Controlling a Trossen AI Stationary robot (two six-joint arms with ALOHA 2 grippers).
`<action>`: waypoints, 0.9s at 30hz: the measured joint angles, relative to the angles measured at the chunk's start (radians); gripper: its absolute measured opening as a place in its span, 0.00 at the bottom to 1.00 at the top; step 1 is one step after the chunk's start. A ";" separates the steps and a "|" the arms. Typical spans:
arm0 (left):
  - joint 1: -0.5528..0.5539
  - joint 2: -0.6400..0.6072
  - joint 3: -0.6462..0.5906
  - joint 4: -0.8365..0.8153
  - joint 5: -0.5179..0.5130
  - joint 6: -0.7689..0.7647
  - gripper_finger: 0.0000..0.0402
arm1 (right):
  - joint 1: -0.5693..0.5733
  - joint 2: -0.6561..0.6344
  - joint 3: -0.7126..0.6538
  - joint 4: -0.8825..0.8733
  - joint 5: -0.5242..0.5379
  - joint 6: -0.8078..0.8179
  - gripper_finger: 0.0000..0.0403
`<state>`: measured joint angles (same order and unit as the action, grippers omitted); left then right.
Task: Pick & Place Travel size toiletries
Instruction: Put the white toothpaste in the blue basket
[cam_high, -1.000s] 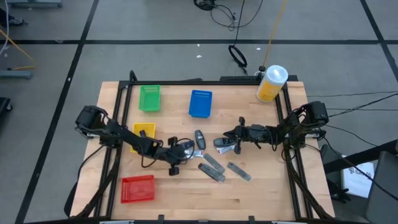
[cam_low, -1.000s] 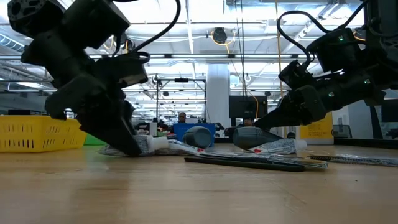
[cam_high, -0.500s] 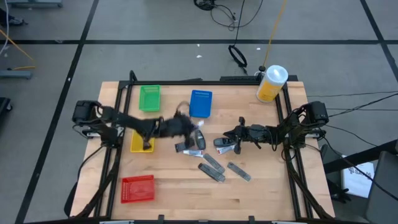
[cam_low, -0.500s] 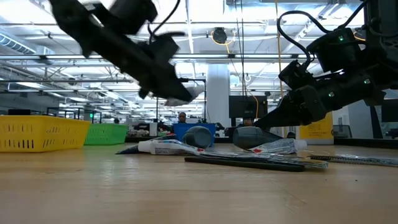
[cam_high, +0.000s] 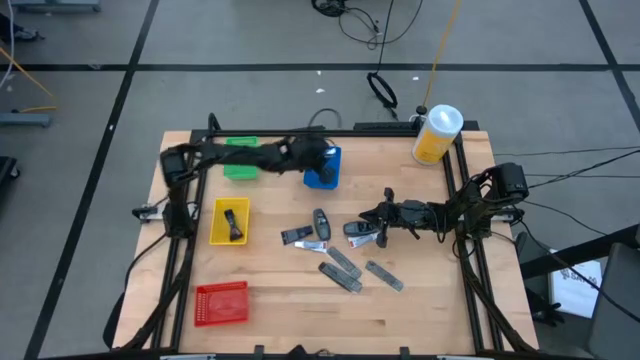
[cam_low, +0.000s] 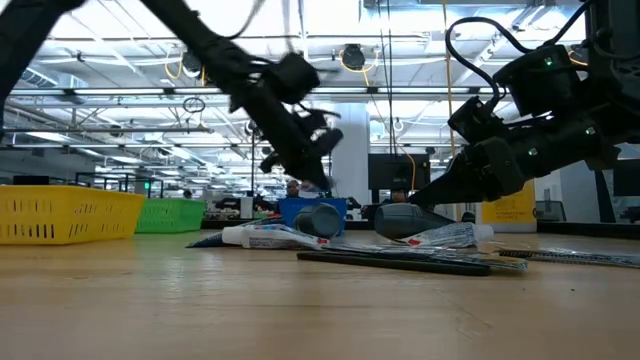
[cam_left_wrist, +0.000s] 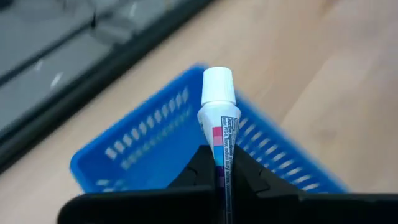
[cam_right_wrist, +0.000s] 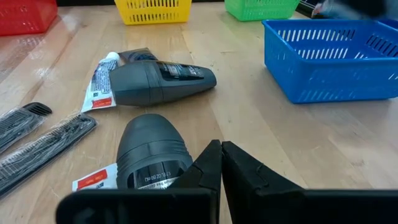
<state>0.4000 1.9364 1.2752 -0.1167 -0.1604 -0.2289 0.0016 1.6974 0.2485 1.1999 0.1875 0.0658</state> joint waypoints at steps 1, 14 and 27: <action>0.003 0.028 0.060 -0.099 -0.011 -0.002 0.02 | 0.000 0.000 0.000 0.000 0.000 0.000 0.01; 0.003 0.168 0.249 -0.333 -0.023 -0.036 0.14 | 0.001 0.000 0.000 -0.039 -0.005 0.041 0.01; 0.004 0.168 0.249 -0.319 0.004 0.039 0.20 | 0.000 -0.023 0.000 -0.059 -0.005 0.046 0.01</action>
<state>0.4035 2.1048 1.5242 -0.4361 -0.1562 -0.1898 0.0021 1.6743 0.2483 1.1406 0.1826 0.1120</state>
